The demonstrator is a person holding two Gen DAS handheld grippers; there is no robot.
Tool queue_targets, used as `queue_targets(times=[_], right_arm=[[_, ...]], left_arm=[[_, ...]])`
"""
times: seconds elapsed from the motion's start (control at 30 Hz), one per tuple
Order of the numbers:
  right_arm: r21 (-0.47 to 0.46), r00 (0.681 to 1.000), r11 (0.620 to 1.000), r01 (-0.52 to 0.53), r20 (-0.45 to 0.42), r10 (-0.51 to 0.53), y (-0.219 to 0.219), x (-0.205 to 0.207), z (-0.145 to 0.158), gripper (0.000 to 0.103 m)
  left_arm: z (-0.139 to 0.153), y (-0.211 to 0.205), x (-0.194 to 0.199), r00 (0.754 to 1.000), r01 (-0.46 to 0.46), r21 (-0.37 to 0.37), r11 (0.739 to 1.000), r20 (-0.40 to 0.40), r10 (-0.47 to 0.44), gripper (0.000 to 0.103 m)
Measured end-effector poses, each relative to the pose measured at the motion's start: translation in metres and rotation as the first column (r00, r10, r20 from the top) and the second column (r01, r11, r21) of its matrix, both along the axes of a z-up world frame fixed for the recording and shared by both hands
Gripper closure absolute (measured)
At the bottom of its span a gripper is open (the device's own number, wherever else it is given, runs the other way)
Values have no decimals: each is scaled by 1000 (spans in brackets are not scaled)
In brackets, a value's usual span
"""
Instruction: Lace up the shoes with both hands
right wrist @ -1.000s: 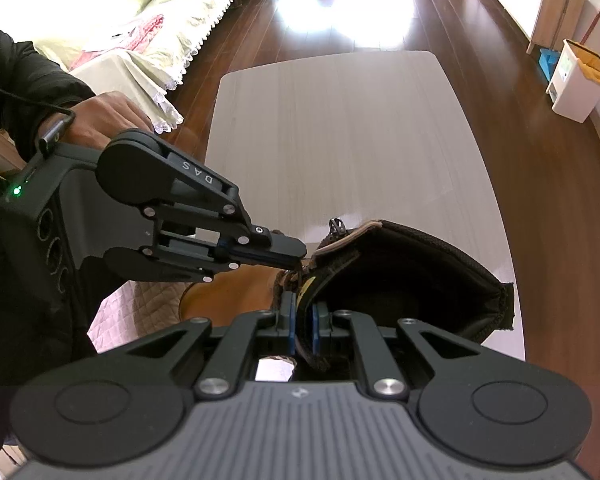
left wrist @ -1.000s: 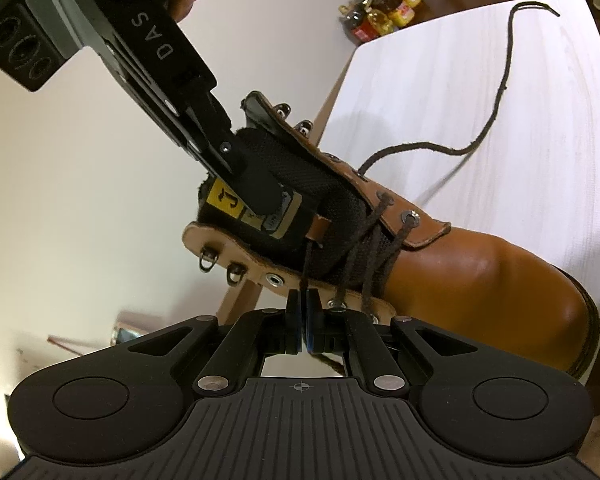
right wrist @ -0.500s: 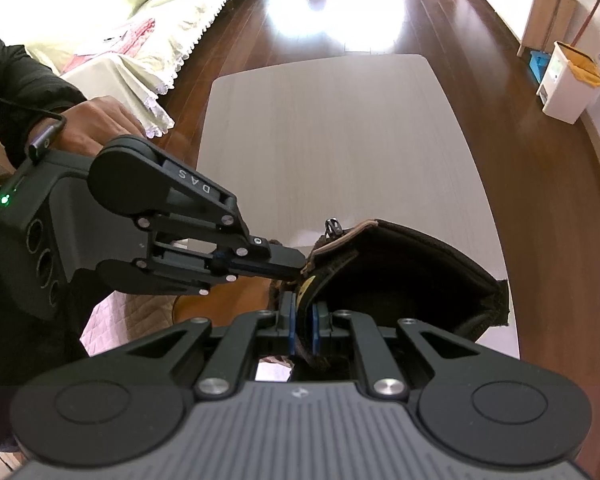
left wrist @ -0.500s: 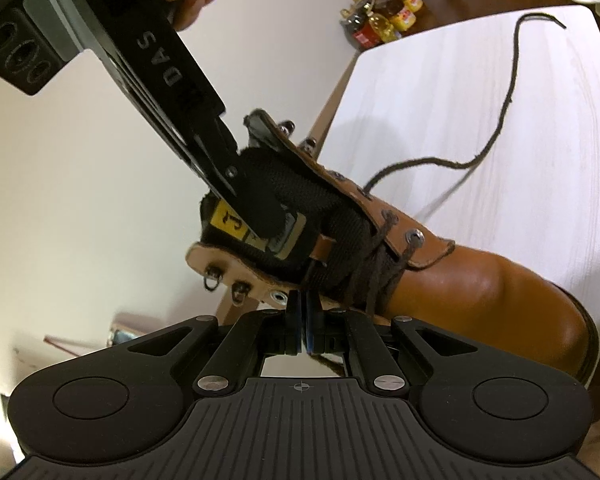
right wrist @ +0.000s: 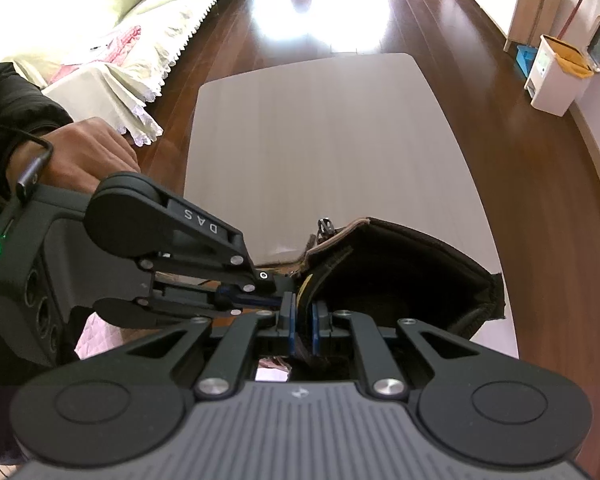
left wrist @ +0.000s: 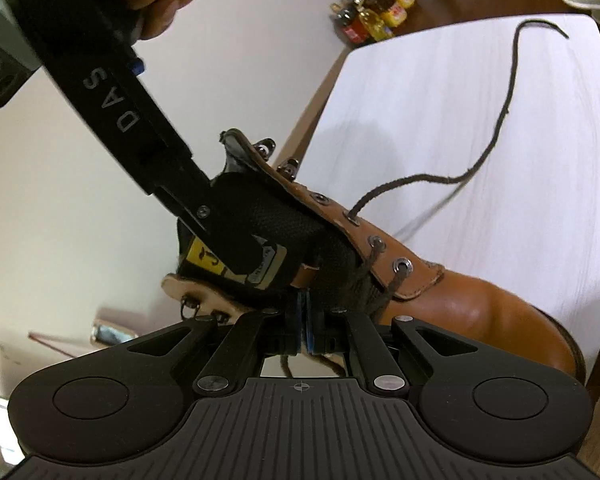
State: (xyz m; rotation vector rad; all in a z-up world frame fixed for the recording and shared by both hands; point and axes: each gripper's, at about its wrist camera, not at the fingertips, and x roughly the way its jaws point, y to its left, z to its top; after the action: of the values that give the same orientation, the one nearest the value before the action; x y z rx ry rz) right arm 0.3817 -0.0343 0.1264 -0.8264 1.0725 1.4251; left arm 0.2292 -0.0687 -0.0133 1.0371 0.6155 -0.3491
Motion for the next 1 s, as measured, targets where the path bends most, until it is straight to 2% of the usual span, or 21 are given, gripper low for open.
queue_targets(times=[0.23,0.33,0.57,0.6,0.67,0.83,0.93,1.0], right_arm=[[-3,1000,1000,13,-1,-13,5,1,-1,94],[-5,1000,1000,14,-3,-14,5,1,0,94],[-6,1000,1000,23,-16,-23,3,5,-1,94],[-6,1000,1000,24,-18,-24,3,6,-1,94],[-2,999,1000,25,-22,-25,3,6,-2,94],[2,1000,1000,16,-17,-16,2,5,-3,94],[5,999,1000,26,-19,-26,1,7,-3,94],[5,999,999,37,-23,-37,1,8,-3,94]], left_arm=[[4,14,-3,999,-34,-116,993,-3,34,96],[6,17,-5,999,-42,-144,989,-9,41,91],[6,21,1,998,-62,-203,977,-23,58,91],[6,21,2,998,-58,-201,978,-24,54,91],[5,21,3,999,-34,-192,981,-21,30,97],[-3,26,-4,992,126,-135,983,28,-123,99],[-4,31,-6,988,156,-134,979,39,-152,98],[-3,33,-6,991,137,-136,981,32,-134,96]])
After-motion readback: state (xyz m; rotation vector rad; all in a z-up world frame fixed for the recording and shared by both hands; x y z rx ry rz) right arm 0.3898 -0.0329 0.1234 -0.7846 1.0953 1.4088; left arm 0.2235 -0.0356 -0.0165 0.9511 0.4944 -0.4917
